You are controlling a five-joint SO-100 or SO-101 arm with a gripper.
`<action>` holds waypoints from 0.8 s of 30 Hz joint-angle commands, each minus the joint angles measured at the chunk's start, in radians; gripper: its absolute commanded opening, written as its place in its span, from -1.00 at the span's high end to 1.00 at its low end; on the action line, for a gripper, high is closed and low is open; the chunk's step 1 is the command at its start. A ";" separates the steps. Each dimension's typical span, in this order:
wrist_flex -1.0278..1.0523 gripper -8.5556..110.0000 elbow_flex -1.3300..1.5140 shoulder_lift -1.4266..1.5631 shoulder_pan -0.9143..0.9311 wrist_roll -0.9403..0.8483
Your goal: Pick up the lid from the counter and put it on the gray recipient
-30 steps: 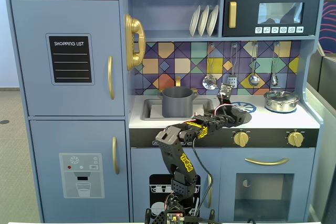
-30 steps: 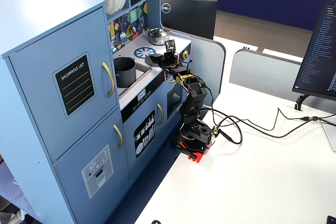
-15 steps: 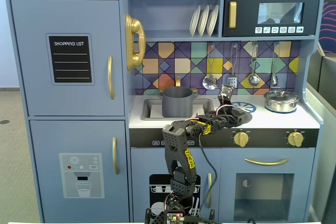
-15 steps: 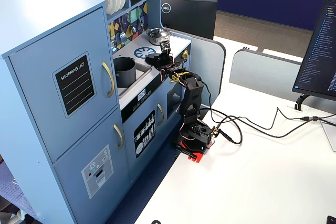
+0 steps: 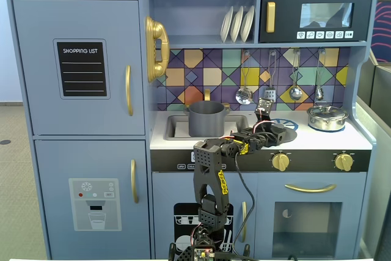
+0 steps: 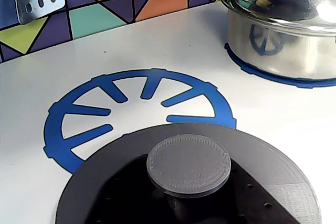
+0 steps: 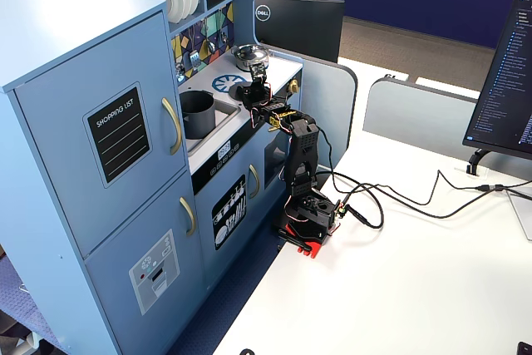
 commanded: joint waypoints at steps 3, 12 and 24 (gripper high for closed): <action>-0.049 0.86 -0.043 0.032 -0.017 0.021; 0.083 0.86 -0.121 0.236 -0.034 0.026; 0.466 0.86 -0.371 0.480 -0.193 0.060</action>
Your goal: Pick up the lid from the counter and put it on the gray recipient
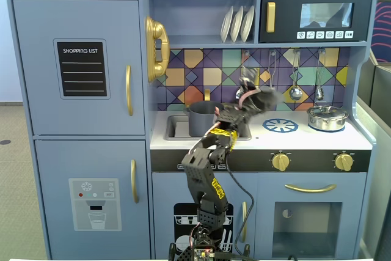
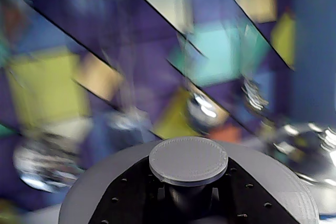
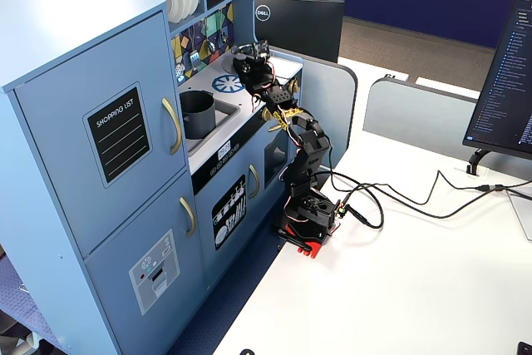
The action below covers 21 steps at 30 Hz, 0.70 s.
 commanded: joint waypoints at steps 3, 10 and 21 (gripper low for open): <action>0.193 0.86 -0.153 0.155 -0.172 0.037; 0.238 0.86 -0.075 0.207 -0.342 0.029; 0.063 0.86 0.135 0.179 -0.451 0.000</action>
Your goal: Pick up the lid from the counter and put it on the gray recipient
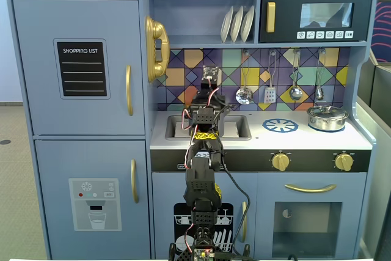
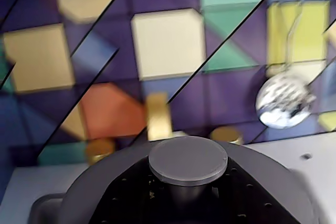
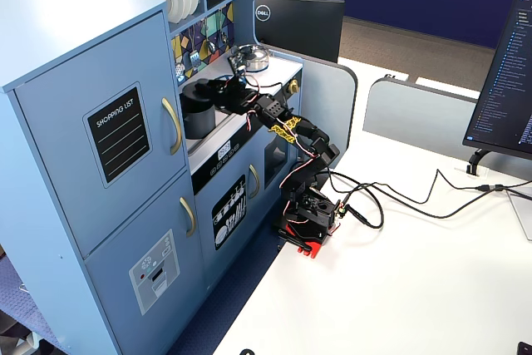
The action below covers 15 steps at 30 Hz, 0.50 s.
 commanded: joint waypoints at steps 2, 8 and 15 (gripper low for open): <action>-0.118 0.86 0.005 -0.017 -0.023 -0.023; -0.167 0.86 -0.006 -0.084 -0.037 -0.032; -0.202 0.86 -0.008 -0.130 -0.035 -0.031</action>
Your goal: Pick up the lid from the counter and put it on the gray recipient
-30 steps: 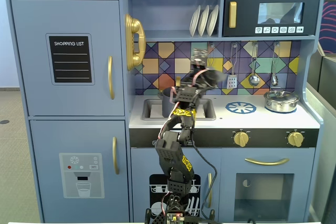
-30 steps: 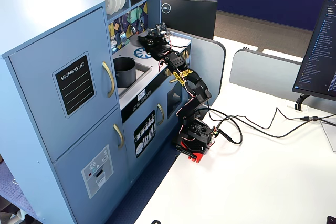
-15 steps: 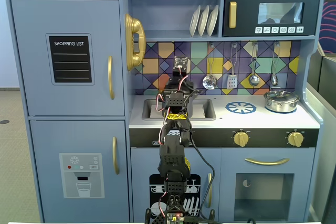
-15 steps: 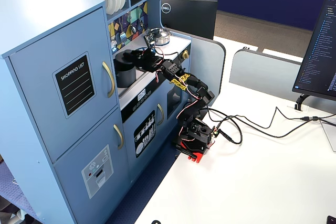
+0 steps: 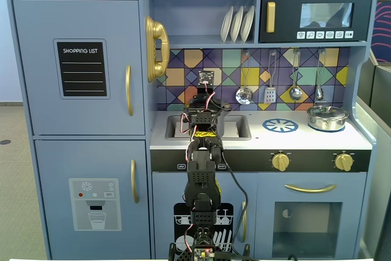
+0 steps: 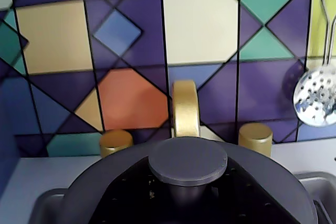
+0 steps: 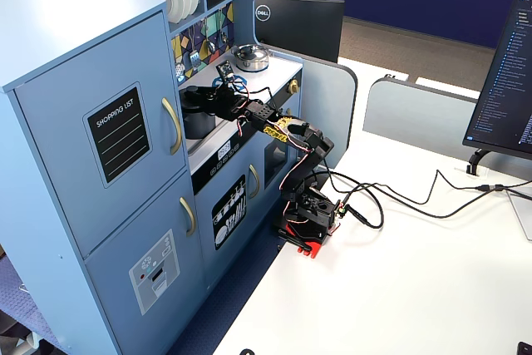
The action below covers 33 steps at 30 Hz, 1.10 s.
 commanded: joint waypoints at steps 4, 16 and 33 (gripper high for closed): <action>-0.046 0.86 -0.012 0.005 -0.006 -0.017; -0.026 0.86 0.046 0.058 0.003 -0.017; 0.723 0.45 -0.129 0.347 -0.005 0.046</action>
